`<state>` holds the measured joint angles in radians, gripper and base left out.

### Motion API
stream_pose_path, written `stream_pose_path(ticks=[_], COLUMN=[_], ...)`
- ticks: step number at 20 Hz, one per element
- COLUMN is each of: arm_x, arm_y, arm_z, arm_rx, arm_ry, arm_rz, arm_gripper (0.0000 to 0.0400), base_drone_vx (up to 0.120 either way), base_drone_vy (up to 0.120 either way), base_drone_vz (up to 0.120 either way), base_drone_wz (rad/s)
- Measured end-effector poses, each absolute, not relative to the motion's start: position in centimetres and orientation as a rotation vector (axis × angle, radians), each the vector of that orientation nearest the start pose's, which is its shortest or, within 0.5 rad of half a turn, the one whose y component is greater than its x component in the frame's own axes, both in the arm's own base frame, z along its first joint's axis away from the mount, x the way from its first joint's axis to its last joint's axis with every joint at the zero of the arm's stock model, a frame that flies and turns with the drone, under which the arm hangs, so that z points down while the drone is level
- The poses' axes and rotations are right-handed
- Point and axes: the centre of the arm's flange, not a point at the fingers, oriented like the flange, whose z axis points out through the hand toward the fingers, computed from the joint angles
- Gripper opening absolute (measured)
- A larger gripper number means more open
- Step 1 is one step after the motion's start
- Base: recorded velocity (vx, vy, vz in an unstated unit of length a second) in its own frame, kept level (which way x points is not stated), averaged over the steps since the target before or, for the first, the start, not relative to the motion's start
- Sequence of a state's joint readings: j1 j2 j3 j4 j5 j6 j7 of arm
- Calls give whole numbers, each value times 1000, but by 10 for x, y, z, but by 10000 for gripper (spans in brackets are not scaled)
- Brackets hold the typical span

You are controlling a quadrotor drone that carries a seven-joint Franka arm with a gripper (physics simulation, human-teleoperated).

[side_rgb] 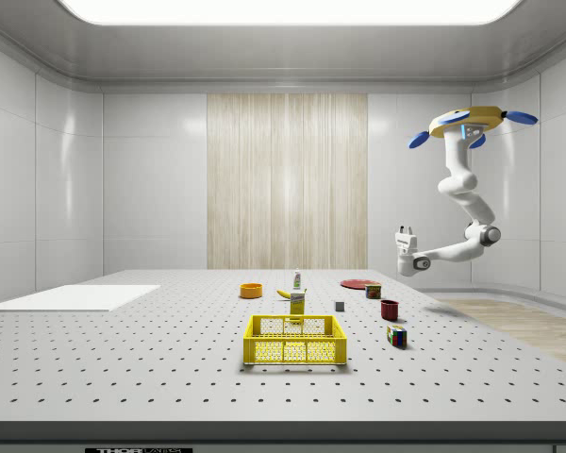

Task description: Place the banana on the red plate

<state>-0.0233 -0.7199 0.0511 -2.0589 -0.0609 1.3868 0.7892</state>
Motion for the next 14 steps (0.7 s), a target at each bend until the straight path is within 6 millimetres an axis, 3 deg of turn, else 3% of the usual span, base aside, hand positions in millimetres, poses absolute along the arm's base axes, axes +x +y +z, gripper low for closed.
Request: stream_pose_path(ticks=[9, 12, 14], arm_x=[301, 301, 302], arm_y=[41, 63, 79], arm_z=[682, 669, 651], arm_rx=[-3221, -3416, -3581], arm_ry=[1339, 1422, 1495], arm_rz=[-373, -598, -843], arm_gripper=[400, 400, 400], base_drone_vx=[120, 120, 120], base_drone_vy=[-120, -120, -120], base_drone_vz=[0, 0, 0], base_drone_wz=[0, 0, 0])
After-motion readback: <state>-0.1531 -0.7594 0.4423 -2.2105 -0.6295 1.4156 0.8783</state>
